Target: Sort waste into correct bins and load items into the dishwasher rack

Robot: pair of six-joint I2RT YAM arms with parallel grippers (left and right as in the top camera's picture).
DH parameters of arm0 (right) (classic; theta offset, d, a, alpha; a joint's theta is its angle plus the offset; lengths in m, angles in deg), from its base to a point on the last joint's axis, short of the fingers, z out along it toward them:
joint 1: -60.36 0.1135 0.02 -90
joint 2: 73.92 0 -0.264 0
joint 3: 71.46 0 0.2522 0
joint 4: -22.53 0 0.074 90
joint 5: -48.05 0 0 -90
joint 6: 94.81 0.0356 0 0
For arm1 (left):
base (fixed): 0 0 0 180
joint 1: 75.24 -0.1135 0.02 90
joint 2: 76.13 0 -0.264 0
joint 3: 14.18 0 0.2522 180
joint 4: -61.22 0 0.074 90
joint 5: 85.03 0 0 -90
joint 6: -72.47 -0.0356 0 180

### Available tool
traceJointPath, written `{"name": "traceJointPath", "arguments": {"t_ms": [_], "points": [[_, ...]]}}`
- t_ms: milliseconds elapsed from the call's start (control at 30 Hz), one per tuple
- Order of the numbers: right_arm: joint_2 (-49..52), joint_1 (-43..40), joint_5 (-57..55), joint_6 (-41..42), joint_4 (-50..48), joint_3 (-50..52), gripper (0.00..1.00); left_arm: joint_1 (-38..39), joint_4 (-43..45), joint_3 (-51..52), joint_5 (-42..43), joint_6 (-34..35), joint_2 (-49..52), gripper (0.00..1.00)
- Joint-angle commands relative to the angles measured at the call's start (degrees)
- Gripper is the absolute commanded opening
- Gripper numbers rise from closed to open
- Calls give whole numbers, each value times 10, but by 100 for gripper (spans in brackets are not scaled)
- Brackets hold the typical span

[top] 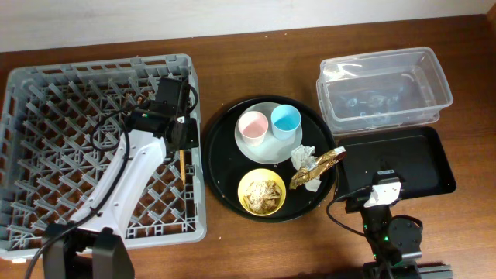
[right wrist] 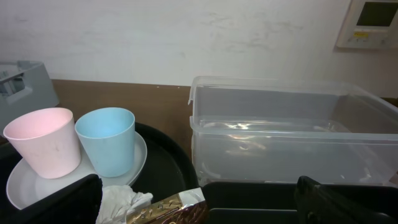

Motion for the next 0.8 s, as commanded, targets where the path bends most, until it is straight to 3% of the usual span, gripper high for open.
{"name": "traceJointPath", "arguments": {"t_ms": [0, 200, 233, 333, 533, 767], "points": [[-3, -2, 3, 4, 2, 3, 99, -2, 7, 5, 37, -9, 23, 1], [-3, -2, 3, 4, 2, 3, 99, -2, 10, 5, 40, -9, 57, 2], [-3, -2, 3, 4, 2, 3, 99, -2, 10, 5, 40, -9, 58, 7], [-3, -2, 3, 4, 2, 3, 99, -2, 10, 5, 40, -9, 58, 36], [-3, -2, 3, 4, 2, 3, 99, -2, 3, -1, 43, -9, 37, 37], [-3, -2, 3, 4, 2, 3, 99, -4, -28, -16, 80, -1, -145, 38]]}}
